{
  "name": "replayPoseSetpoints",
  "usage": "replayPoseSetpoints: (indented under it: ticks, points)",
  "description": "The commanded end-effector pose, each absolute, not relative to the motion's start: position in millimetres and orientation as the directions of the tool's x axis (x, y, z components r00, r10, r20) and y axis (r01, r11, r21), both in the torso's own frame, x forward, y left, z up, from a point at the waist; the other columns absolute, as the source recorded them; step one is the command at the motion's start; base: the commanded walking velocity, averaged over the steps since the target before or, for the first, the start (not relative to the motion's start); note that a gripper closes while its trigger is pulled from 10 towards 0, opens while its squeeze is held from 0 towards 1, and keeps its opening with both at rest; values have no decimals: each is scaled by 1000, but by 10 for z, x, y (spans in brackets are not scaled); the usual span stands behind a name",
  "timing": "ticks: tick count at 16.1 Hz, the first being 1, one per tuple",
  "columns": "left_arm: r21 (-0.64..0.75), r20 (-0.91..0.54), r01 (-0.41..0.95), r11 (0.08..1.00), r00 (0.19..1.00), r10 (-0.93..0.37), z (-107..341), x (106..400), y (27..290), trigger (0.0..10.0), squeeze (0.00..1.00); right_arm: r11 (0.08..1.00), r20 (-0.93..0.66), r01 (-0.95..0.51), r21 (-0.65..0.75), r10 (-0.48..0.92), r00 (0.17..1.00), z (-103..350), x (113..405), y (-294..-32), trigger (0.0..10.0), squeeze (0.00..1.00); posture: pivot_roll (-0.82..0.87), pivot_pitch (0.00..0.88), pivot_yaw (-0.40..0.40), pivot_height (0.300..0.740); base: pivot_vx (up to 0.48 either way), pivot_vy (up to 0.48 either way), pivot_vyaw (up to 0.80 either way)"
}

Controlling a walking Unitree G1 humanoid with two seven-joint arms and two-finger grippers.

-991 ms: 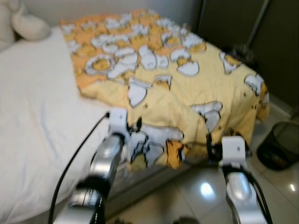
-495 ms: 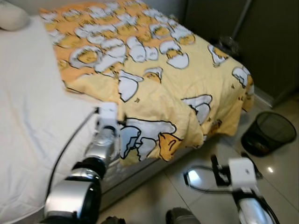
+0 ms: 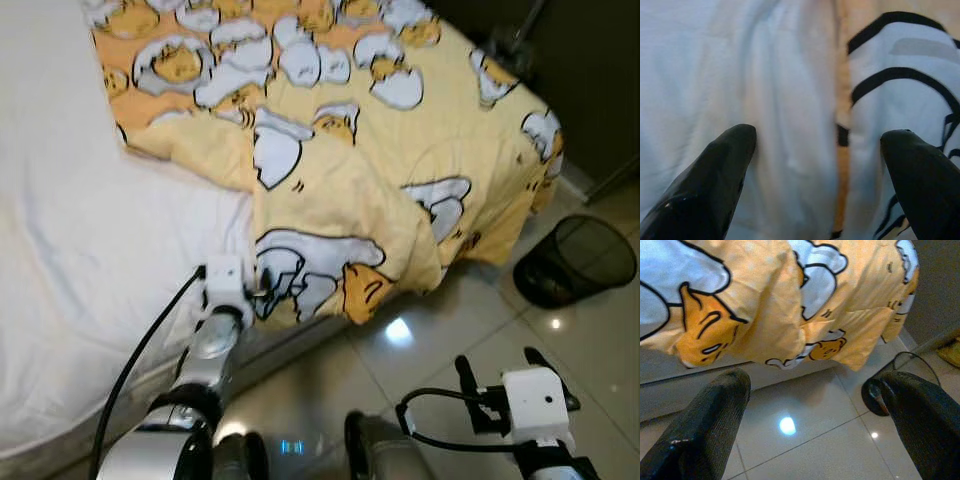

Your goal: Clean up the room

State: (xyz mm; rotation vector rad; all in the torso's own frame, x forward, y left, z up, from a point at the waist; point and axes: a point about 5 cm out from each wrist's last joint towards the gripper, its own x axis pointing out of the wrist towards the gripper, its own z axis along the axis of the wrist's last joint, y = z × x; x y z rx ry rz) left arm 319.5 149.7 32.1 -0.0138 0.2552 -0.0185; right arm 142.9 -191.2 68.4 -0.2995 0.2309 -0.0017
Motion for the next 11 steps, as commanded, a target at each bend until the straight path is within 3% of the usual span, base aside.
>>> replayPoseSetpoints:
  ticks: [1, 4, 7, 10, 11]
  points:
    - [-21, -266, 10, 1000, 964, -15, 292, 3179, 1475, 10000, 0, 956, -240, -38, -290, -34, 970, 701, 1384, -1942, 10000, 0, -344, 300, -57, 719, 0, 0, 0]
    - [-118, -185, -39, 992, 983, 16, 427, 3251, 1489, 10000, 0, 963, -265, -60, -262, -12, 964, 794, 1189, -1919, 10000, 0, -383, 334, -58, 719, 0, 0, 0]
    - [-142, -148, 4, 990, 989, -25, 475, 3269, 1427, 10000, 0, 964, -295, -59, -261, -21, 955, 780, 1097, -1933, 10000, 0, -384, 342, -56, 719, 0, 0, 0]
    - [-91, -119, 66, 994, 990, -76, 479, 3232, 1273, 10000, 0, 962, -310, -65, -265, -22, 950, 759, 1077, -1932, 10000, 0, -392, 343, -47, 719, 0, 0, 0]
    - [-11, -74, 68, 998, 995, -68, 486, 3174, 1283, 10000, 0, 961, -319, -62, -268, -28, 947, 752, 1056, -1950, 10000, 0, -391, 342, -44, 719, 0, 0, 0]
